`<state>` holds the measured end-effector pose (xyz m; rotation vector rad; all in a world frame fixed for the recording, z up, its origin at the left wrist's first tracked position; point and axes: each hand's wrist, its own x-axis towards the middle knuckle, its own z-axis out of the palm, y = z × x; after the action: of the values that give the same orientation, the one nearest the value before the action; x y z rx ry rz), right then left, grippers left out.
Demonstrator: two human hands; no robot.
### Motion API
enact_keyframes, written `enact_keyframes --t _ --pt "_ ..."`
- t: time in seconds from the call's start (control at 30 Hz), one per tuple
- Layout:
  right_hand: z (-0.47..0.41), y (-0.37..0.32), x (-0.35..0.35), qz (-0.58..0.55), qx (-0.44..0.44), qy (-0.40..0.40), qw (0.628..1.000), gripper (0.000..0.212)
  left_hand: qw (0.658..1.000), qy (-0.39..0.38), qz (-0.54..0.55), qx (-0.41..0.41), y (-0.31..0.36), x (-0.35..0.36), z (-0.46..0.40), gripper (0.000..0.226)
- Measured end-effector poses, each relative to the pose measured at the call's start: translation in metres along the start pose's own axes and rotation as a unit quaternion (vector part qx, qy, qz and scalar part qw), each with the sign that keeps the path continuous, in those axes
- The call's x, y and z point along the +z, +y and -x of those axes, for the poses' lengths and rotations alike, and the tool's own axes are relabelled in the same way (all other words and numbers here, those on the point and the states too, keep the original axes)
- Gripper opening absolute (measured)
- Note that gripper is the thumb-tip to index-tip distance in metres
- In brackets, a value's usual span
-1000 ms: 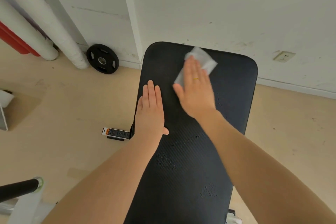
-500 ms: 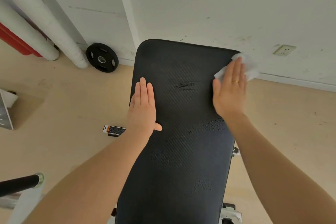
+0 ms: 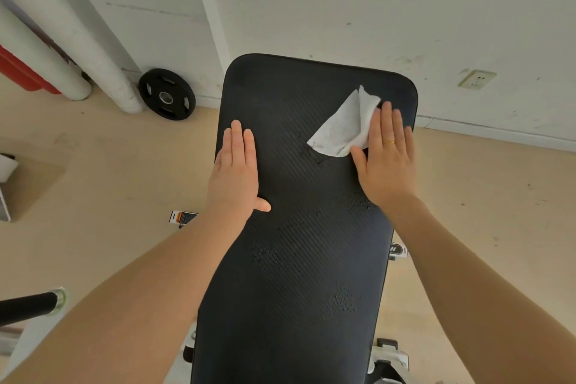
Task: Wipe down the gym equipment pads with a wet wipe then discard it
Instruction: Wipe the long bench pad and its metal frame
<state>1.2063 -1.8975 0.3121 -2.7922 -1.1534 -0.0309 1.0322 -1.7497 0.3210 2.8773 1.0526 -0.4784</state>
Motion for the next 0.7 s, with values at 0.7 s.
enact_keyframes --t 0.7 --pt "0.027 -0.034 -0.053 -0.433 0.149 0.032 0.889 0.008 0.996 0.007 0.083 -0.010 0.004 -0.008 0.011 0.123"
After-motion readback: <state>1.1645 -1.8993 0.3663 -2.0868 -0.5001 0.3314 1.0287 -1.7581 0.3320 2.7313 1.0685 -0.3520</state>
